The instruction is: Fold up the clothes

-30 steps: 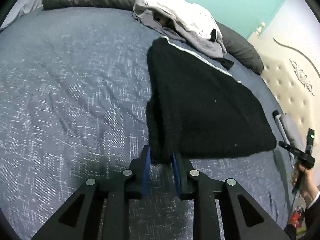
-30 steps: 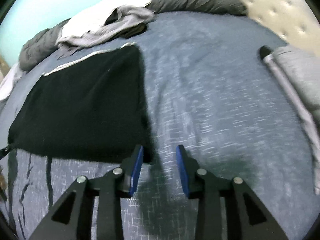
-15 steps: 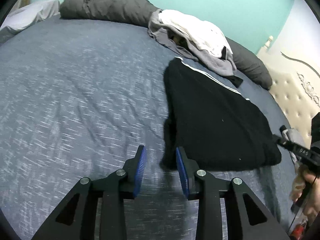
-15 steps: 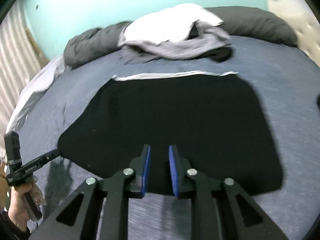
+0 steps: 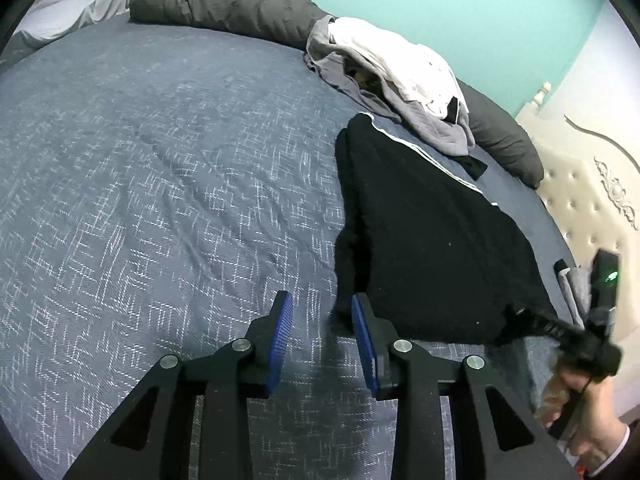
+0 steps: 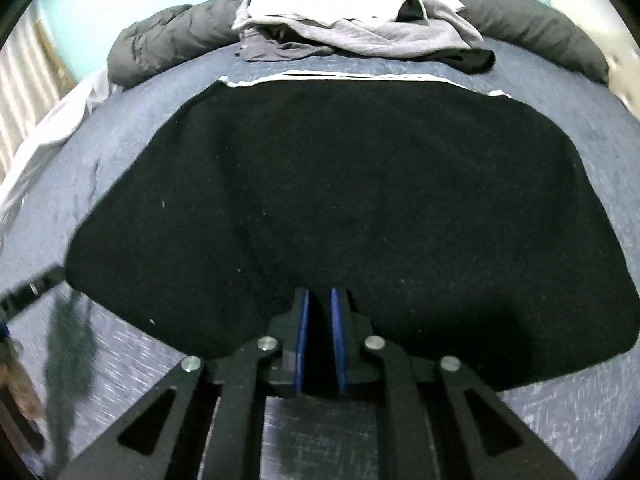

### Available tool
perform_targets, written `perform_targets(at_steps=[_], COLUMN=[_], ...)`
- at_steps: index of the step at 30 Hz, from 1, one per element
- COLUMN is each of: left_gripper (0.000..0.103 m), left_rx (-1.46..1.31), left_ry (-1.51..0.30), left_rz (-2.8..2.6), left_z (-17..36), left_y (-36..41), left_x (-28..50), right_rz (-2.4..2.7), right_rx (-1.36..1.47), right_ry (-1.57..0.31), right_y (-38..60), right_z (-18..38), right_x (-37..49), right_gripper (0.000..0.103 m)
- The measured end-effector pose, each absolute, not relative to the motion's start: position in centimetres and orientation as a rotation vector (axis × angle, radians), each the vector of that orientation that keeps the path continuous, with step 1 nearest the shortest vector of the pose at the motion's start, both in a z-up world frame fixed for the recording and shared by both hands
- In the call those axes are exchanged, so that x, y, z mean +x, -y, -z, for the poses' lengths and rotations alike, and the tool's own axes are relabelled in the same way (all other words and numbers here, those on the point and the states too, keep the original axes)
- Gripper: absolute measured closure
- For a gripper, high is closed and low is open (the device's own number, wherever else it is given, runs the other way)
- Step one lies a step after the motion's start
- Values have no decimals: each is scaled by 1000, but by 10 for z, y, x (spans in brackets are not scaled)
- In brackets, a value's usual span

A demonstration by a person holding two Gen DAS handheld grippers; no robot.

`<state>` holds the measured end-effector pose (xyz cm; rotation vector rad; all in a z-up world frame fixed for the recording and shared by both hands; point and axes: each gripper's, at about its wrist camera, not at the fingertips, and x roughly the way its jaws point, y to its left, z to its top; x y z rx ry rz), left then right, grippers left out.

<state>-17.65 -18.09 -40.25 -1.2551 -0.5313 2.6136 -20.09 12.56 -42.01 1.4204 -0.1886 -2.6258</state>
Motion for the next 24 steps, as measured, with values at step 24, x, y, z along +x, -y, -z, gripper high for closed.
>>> perform_targets(at_steps=[24], left_gripper=[54], left_rx=[-1239], left_ry=[610], left_rz=[-2511], left_z=[400], left_y=[169], left_x=[-178], right_rz=[2656], right_rx=[1349], right_ry=[225], right_y=[-125], right_z=[410], right_x=[-223], right_gripper=[101])
